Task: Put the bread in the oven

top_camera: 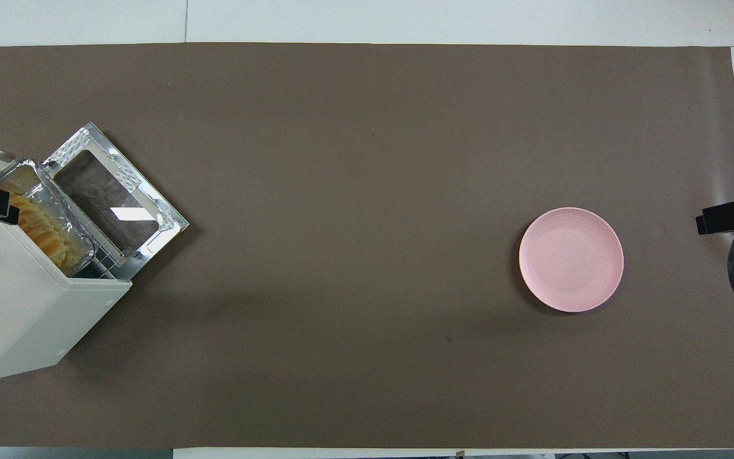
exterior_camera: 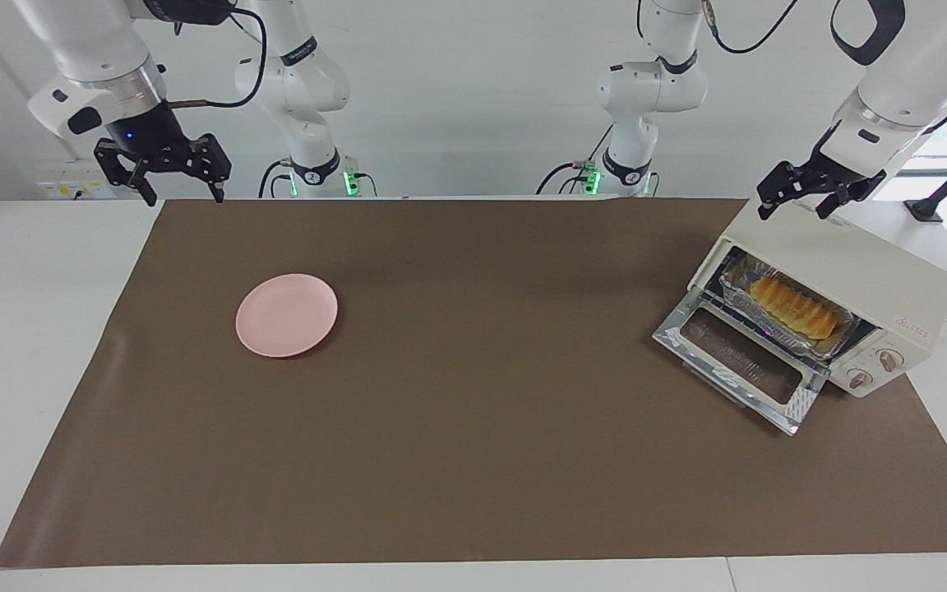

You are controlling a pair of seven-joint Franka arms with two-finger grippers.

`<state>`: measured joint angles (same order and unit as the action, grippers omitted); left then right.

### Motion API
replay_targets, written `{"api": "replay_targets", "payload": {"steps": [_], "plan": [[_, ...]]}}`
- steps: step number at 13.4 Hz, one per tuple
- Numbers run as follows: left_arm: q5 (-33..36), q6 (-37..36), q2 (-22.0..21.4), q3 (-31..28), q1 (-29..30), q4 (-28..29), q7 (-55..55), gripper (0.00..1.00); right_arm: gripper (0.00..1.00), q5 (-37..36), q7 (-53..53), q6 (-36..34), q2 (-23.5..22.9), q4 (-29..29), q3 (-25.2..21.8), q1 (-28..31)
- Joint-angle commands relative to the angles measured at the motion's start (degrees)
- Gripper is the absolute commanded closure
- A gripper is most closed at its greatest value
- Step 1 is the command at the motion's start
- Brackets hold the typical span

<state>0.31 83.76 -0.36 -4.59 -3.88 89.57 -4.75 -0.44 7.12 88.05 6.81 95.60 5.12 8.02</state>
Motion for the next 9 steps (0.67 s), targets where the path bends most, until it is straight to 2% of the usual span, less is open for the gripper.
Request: {"api": "replay_targets", "payload": {"steps": [1, 9], "plan": [[-0.23, 1.4, -1.14, 1.6, 1.68, 0.96, -1.58, 0.0, 0.0, 3.94, -0.35, -0.16, 0.13, 0.64, 0.5, 1.55], [-1.71, 3.25, -1.31, 5.2, 1.86, 1.83, 0.7, 0.0, 0.0, 3.78, -0.27, -0.16, 0.31, 0.82, 0.59, 1.55]]}}
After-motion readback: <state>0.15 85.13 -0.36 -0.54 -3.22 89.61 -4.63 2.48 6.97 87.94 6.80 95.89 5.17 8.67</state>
